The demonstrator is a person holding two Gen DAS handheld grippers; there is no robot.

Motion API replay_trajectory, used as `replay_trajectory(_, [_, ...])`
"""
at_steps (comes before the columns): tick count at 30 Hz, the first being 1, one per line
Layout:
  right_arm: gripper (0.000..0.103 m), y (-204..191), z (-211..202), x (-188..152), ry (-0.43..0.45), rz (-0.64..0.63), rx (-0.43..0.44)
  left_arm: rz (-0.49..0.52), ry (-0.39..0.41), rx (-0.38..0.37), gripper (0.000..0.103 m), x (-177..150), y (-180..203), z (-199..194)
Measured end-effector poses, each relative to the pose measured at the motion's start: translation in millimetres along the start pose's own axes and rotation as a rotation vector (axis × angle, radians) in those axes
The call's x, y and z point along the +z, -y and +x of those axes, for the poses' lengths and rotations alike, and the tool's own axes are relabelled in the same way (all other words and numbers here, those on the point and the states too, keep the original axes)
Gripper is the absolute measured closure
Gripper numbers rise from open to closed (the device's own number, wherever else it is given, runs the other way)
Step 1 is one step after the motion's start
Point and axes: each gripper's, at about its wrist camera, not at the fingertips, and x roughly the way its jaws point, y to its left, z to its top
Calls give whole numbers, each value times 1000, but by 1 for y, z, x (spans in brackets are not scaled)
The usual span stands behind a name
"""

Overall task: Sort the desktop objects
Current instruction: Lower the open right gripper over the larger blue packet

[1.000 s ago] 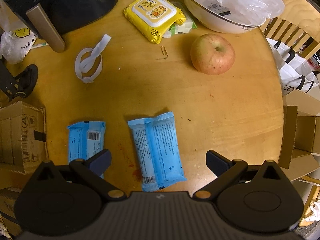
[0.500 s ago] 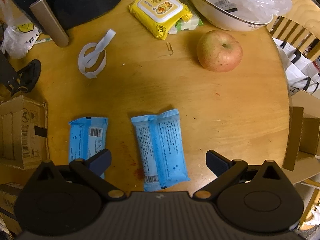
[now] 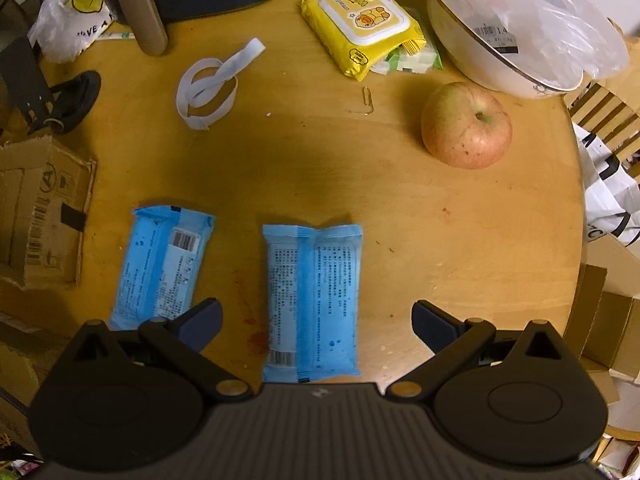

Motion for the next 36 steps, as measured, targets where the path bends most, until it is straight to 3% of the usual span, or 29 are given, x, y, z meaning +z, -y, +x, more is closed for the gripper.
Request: replay_trajectory(36, [0, 2, 65, -6, -26, 12, 13, -3, -22, 12, 0, 5, 0, 2])
